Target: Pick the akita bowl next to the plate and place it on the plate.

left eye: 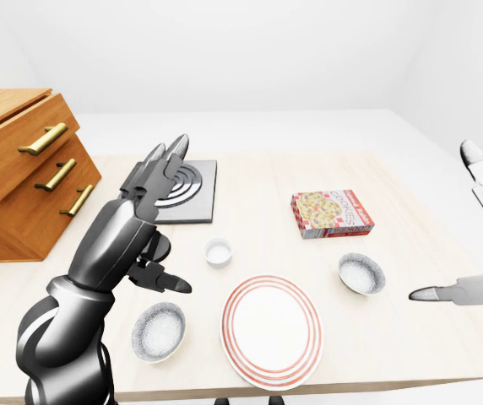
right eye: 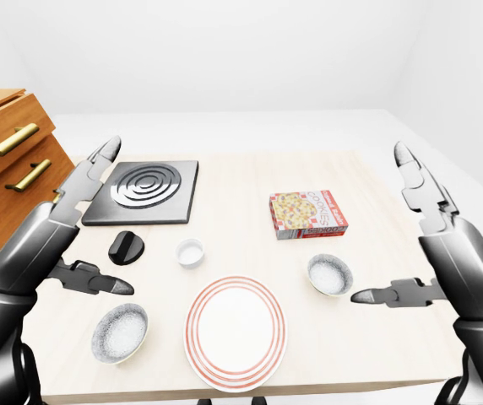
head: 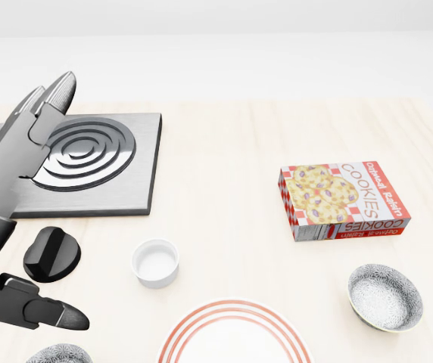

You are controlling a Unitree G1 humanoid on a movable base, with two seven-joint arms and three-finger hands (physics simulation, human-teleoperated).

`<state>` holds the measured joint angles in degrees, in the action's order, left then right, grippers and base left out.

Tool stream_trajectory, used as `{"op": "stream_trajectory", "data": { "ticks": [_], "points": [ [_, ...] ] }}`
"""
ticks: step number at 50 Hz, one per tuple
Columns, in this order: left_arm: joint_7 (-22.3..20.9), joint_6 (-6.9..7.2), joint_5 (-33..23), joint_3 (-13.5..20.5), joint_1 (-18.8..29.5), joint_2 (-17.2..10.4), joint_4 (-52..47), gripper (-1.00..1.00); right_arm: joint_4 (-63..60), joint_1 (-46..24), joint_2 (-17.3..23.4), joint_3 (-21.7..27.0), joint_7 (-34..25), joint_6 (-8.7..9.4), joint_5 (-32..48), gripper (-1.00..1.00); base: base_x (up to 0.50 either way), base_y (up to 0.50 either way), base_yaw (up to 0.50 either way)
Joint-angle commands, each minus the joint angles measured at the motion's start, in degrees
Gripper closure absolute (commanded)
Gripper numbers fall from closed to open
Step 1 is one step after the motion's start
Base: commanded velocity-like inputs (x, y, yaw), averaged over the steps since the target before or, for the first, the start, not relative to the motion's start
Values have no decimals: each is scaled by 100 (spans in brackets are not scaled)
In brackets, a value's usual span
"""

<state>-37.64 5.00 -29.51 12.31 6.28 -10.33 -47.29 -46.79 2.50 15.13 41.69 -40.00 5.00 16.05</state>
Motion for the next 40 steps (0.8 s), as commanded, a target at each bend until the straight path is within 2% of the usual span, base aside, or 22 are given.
{"op": "stream_trajectory", "data": {
  "ticks": [1,14,18,19,20,21,23,25,28,33,36,37,40],
  "points": [
    [-6,0,15,7,9,-5,4,-100,581,-11,22,-323,0,0,611,-100,0,0,0],
    [29,0,31,3,-20,7,41,-100,1014,-21,267,12,0,0,684,-100,0,0,0],
    [20,0,17,3,-2,-3,45,-100,1153,175,211,83,0,-16,713,-100,0,0,0],
    [12,0,15,4,9,-7,41,-100,1235,335,171,177,0,-351,721,-100,0,0,0],
    [14,0,15,2,6,-7,44,-100,1298,408,134,270,0,-543,707,-100,0,0,0],
    [12,0,12,-2,2,-4,36,-100,1323,394,110,352,0,-589,677,-100,0,0,0],
    [16,0,2,-8,5,-5,48,-100,1292,308,214,513,0,-502,617,-100,0,0,0],
    [24,0,0,-9,-7,3,57,-100,1395,291,297,645,0,-563,564,-100,0,0,0],
    [26,0,-6,-12,-14,6,66,-100,1263,309,271,686,0,-550,584,-100,0,0,0],
    [20,0,-5,1,0,3,83,-100,1303,449,100,692,0,-796,632,-100,0,0,0],
    [30,0,15,11,8,7,95,-100,1392,388,176,743,0,-774,611,-100,0,0,0],
    [33,0,14,6,-1,6,89,-100,1479,389,214,766,0,-839,627,-100,0,0,0],
    [27,0,2,-7,-3,4,68,-100,1565,377,274,788,0,-882,668,-100,0,0,0]
  ]
}}
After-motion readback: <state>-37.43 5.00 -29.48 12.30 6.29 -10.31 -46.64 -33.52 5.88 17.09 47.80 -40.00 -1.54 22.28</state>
